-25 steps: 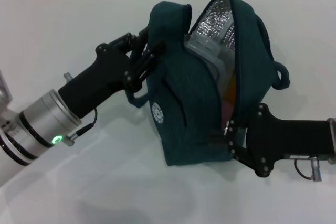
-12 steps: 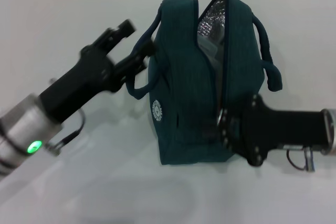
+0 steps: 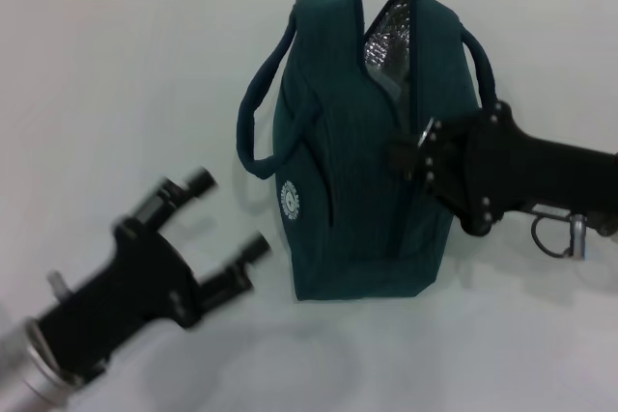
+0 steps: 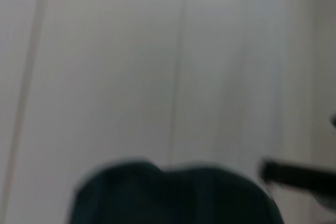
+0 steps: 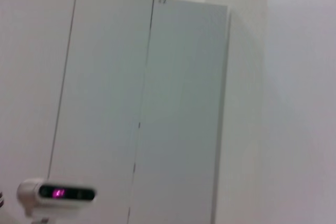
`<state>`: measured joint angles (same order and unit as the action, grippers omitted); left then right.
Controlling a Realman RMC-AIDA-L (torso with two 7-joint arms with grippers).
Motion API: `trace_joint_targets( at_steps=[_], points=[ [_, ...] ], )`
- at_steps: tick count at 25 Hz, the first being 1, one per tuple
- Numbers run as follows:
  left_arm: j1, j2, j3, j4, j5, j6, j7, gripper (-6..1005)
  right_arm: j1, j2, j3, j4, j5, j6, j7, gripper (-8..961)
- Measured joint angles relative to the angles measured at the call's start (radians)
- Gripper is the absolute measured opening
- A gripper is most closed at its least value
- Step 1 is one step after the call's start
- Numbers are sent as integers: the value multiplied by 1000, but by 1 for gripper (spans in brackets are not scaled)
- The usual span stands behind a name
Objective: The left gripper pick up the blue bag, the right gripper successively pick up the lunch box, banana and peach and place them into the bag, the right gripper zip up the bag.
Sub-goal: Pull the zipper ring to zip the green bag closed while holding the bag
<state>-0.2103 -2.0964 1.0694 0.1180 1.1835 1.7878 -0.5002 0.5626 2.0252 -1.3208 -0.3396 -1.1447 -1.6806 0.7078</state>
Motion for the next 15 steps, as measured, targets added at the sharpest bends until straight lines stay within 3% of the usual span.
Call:
trace_joint_targets(
  at_steps=[7, 15],
  points=[
    [-148, -1, 51, -163, 4, -95, 16, 887, 8, 3, -3, -4, 94, -5, -24, 29],
    [-239, -8, 51, -164, 4, -89, -136, 888, 7, 3, -38, 3, 158, -9, -66, 27]
  ],
)
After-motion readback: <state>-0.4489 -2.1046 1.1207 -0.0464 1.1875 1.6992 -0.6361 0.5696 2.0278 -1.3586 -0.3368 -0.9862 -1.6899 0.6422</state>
